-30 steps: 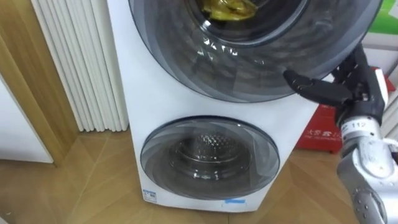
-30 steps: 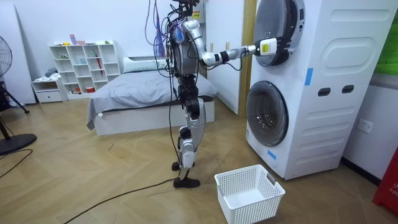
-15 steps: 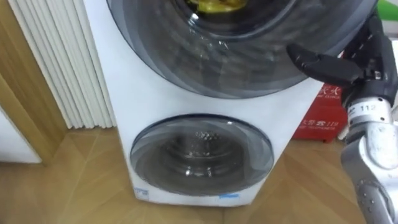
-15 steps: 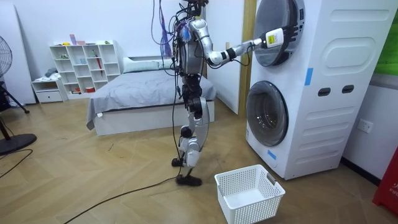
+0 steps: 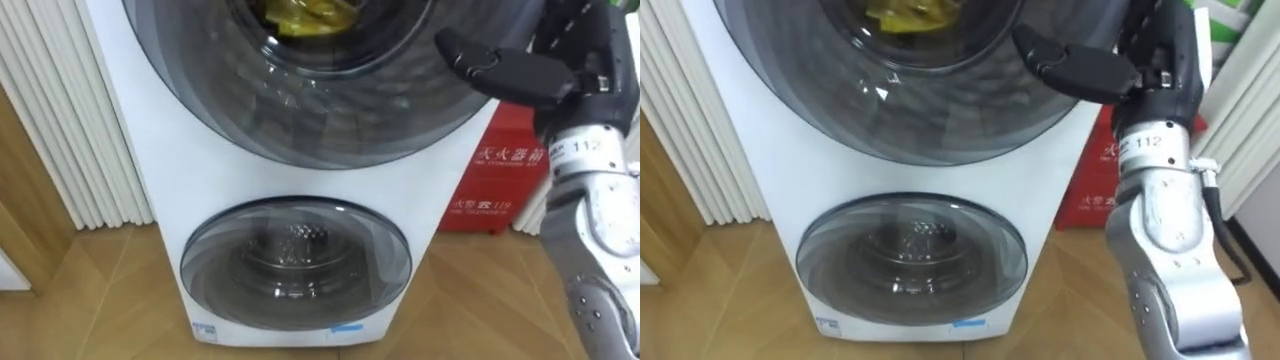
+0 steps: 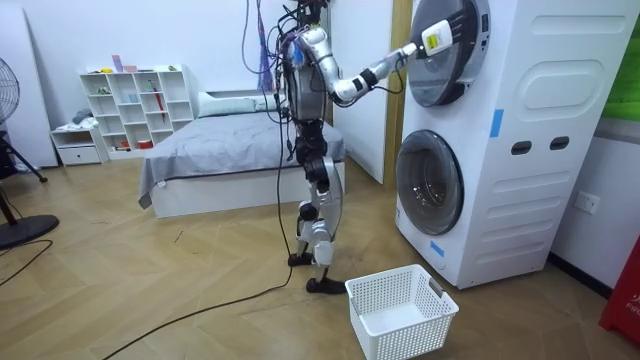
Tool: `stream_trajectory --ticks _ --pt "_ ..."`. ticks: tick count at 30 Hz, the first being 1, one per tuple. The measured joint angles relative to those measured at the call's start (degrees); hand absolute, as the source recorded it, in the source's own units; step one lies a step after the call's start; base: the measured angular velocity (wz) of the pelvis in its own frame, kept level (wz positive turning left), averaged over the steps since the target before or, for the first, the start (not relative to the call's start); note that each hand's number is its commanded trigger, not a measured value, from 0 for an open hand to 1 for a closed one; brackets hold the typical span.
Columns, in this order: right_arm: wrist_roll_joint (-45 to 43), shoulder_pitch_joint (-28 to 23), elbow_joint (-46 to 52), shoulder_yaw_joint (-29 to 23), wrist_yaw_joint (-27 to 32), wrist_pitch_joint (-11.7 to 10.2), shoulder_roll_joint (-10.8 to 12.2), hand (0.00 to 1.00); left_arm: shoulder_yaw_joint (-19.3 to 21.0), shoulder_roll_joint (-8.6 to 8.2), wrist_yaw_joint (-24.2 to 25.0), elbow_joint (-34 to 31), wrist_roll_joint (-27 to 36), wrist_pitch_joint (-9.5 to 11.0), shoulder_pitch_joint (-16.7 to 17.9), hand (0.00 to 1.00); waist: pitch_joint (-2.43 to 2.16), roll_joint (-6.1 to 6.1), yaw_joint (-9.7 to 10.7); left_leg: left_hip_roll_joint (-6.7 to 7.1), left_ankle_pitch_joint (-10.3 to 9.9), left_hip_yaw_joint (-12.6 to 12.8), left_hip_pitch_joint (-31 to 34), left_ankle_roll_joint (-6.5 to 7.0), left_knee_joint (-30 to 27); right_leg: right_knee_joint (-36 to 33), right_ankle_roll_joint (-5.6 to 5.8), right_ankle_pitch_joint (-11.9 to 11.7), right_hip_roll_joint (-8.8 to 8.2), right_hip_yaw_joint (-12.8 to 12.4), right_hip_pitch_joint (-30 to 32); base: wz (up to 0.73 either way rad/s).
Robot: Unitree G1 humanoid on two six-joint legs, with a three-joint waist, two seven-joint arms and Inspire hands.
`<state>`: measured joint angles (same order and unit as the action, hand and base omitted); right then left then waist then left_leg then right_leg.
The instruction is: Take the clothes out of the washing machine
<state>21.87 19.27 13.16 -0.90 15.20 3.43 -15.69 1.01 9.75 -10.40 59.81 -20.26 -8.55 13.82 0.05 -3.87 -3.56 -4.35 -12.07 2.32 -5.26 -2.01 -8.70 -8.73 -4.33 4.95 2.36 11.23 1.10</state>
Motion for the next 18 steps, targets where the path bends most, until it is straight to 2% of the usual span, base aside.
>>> stream_trajectory --ticks 2,6,7,9,10,14,18 --pt "0.08 -3.92 2.73 0.09 -1.49 -1.58 0.00 0.00 -0.66 0.02 0.00 0.02 0.22 0.00 0.15 0.00 -0.39 0.36 0.14 -0.05 -0.07 -0.03 -0.09 -0.11 0.01 -0.13 0.16 0.29 0.08 0.00 -0.09 0.05" --pt "1.00 -13.36 4.52 1.64 -5.35 -5.87 0.46 0.00 -1.70 0.09 -0.08 0.02 0.64 0.54 0.26 0.00 -0.44 0.95 0.24 -0.03 -0.07 0.08 -0.50 -0.13 -0.05 -0.24 -0.16 0.10 0.09 -0.11 -0.45 -0.01" --pt "1.65 -15.69 4.69 2.05 -6.48 -5.79 1.26 0.00 -1.80 -0.02 -0.09 0.02 0.64 0.81 0.19 0.00 -0.55 0.86 0.27 -0.02 -0.07 0.25 -0.49 -0.13 -0.03 -0.40 -0.15 0.11 0.09 -0.25 -0.32 -0.03" --pt "3.14 -18.23 4.68 3.03 -8.11 -5.21 2.28 0.00 -1.93 -0.07 -0.15 0.04 0.76 1.42 -0.12 0.00 -0.36 1.15 0.33 0.00 -0.10 0.63 -0.43 -0.16 0.07 -1.04 -0.22 0.21 -0.01 -0.34 0.18 -0.07" --pt "4.26 -19.95 4.68 3.75 -9.24 -5.26 2.58 0.00 -2.01 -0.08 -0.27 -0.01 1.17 1.55 -0.23 0.00 -0.43 1.35 0.52 0.00 -0.14 0.68 -0.43 -0.16 0.07 -1.00 -0.22 0.22 0.00 -0.35 0.16 -0.04" --pt "4.84 -24.51 4.29 5.27 -12.84 -5.22 2.55 0.00 -2.48 -0.08 -0.57 0.43 2.16 1.89 -0.35 0.00 -0.46 2.09 0.73 0.01 -0.22 0.73 -0.44 -0.15 0.05 -1.03 -0.26 0.21 -0.01 -0.29 0.07 0.02" --pt "4.89 -27.61 3.19 7.55 -16.33 -4.41 2.57 0.00 -3.30 -0.09 -1.51 0.72 2.73 2.67 -0.56 0.00 -0.29 2.74 1.54 0.12 -0.22 0.75 -0.42 -0.14 0.08 -1.10 -0.10 0.47 -0.11 -0.30 0.00 0.05"
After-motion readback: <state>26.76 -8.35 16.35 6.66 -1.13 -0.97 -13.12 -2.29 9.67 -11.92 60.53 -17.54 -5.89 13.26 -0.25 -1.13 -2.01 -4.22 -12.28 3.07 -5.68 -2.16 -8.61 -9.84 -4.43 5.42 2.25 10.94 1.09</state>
